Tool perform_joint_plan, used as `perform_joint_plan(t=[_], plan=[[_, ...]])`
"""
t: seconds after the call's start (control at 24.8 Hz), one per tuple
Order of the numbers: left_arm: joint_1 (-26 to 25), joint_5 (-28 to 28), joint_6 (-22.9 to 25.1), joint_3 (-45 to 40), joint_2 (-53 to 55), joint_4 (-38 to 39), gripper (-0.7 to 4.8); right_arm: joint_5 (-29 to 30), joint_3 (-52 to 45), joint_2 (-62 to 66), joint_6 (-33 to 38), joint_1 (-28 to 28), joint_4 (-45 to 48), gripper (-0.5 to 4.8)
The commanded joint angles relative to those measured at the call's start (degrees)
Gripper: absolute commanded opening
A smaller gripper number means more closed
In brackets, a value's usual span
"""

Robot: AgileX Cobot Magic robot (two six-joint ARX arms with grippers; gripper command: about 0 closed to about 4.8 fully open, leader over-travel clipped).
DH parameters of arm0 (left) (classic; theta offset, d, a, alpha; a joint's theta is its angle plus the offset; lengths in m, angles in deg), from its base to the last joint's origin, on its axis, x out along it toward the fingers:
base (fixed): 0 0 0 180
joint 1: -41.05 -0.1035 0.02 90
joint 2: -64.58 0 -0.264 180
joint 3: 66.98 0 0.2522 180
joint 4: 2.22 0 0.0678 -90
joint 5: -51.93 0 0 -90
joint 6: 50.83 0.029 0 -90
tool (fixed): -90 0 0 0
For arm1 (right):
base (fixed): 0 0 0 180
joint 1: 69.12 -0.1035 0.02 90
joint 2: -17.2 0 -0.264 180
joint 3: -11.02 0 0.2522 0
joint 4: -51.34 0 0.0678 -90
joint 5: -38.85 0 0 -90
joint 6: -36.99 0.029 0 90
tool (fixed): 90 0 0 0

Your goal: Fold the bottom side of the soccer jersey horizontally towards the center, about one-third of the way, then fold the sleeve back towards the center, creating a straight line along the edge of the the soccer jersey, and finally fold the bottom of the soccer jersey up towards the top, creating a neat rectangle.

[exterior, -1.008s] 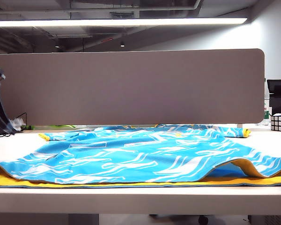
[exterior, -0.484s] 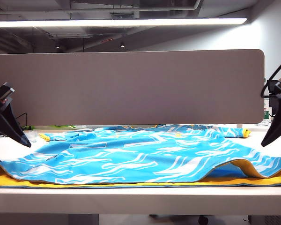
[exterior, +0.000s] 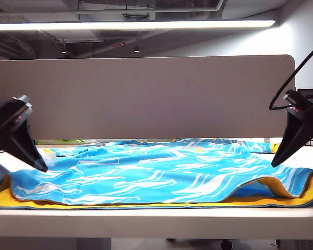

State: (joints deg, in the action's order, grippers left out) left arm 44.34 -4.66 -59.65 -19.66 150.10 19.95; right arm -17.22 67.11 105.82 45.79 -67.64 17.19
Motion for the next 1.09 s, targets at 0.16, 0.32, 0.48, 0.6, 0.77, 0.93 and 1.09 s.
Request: perform_joint_plan(t=[0.16,0.32,0.48,0.6,0.77,0.93,1.09], plan=[[1.81,-7.96,-0.59,-1.92,3.56,10.16,2.06,-5.51,-0.9,0.52,0.46,-0.48,-2.27,2.52],[1.55,-8.98,1.22,-1.92,3.56,8.22,0.01,-5.51,-0.9,0.5,0.42,-0.63,-1.33,0.16],[1.55,-8.74,1.33,-1.92,1.86,7.98,-0.06,-4.52,-0.9,-0.9,0.17,-0.68,-1.97,-0.03],[1.57,-8.76,1.53,-1.92,-2.78,11.26,-0.06,-4.24,-0.92,-4.37,-0.59,-0.68,-5.29,-0.03],[1.62,-8.85,-0.26,-1.9,-19.1,21.53,-0.06,-4.2,-0.92,-16.44,-1.81,-0.7,-14.84,-0.03],[1.62,-9.2,-3.56,-1.9,-32.85,29.07,-0.06,-3.96,-0.92,-27.04,-1.4,-0.92,-21.68,-0.03],[1.62,-7.58,-8.24,-1.92,-46.29,36.59,-0.06,-3.98,-0.92,-37.07,-1.31,-1.33,-30.18,-0.03]])
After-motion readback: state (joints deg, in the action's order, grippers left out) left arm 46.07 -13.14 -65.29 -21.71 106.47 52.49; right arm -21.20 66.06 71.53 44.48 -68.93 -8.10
